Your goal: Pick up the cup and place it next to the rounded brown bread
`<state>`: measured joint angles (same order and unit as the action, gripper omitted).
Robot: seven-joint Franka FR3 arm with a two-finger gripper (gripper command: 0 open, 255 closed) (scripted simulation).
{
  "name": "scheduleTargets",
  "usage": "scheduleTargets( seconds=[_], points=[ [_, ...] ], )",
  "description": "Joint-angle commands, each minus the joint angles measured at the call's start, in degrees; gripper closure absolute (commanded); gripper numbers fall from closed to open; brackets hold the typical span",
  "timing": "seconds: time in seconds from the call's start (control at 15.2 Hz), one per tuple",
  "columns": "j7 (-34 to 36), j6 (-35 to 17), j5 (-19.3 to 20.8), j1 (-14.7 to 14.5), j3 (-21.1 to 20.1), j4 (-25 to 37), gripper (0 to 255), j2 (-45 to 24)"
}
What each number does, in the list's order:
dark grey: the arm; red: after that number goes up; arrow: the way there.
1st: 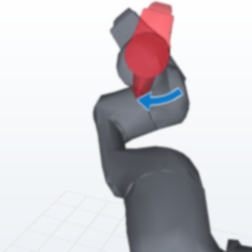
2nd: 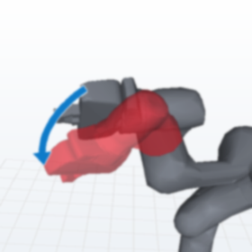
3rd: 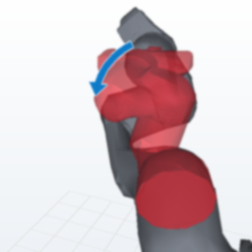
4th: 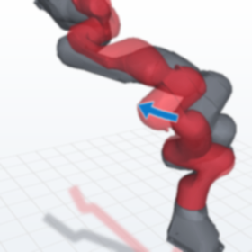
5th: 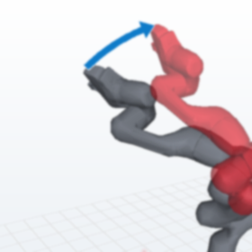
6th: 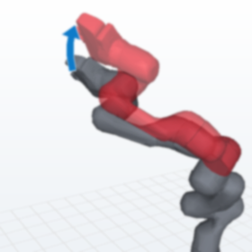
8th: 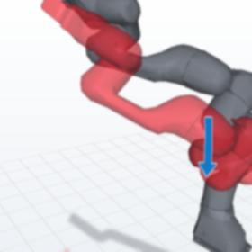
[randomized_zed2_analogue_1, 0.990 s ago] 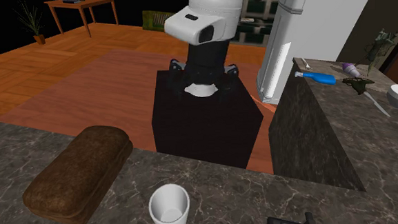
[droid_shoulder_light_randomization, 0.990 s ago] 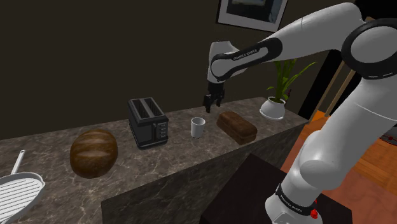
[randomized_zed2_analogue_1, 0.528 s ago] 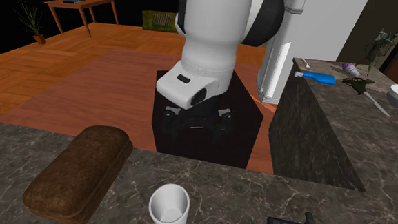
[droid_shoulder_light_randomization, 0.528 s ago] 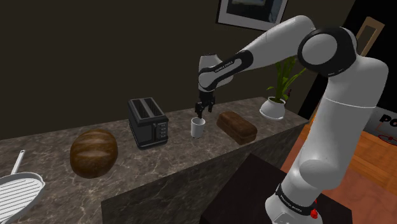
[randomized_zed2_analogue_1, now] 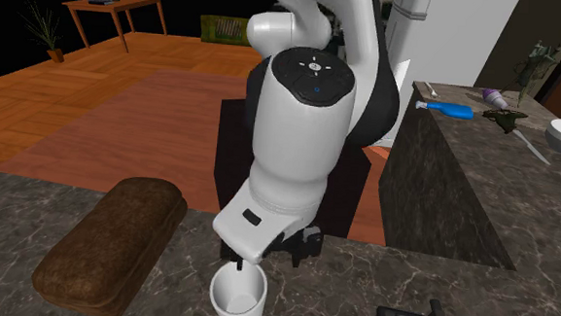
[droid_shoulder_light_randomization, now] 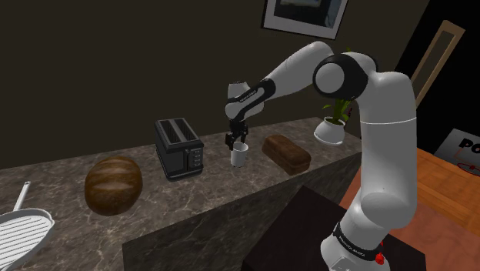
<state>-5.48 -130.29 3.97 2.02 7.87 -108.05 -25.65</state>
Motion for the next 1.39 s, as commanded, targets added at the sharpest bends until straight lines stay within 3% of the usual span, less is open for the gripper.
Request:
scheduleTargets(
  seconds=[0.0, 0.53, 1.06, 1.12, 1.32],
  points=[
    [-0.5, -0.27, -0.44, 0.52, -0.18, 4.03, 0, -4.53],
    [-0.67, -4.64, -0.69, 1.08, -0.32, 3.71, 0, -8.57],
    [-0.67, -4.63, -0.69, 1.09, -0.32, 3.72, 0, -8.57],
    [-0.67, -4.63, -0.69, 1.09, -0.32, 3.72, 255, -8.57],
    [-0.67, -4.63, -0.69, 1.09, -0.32, 3.72, 255, -8.57]
  ],
)
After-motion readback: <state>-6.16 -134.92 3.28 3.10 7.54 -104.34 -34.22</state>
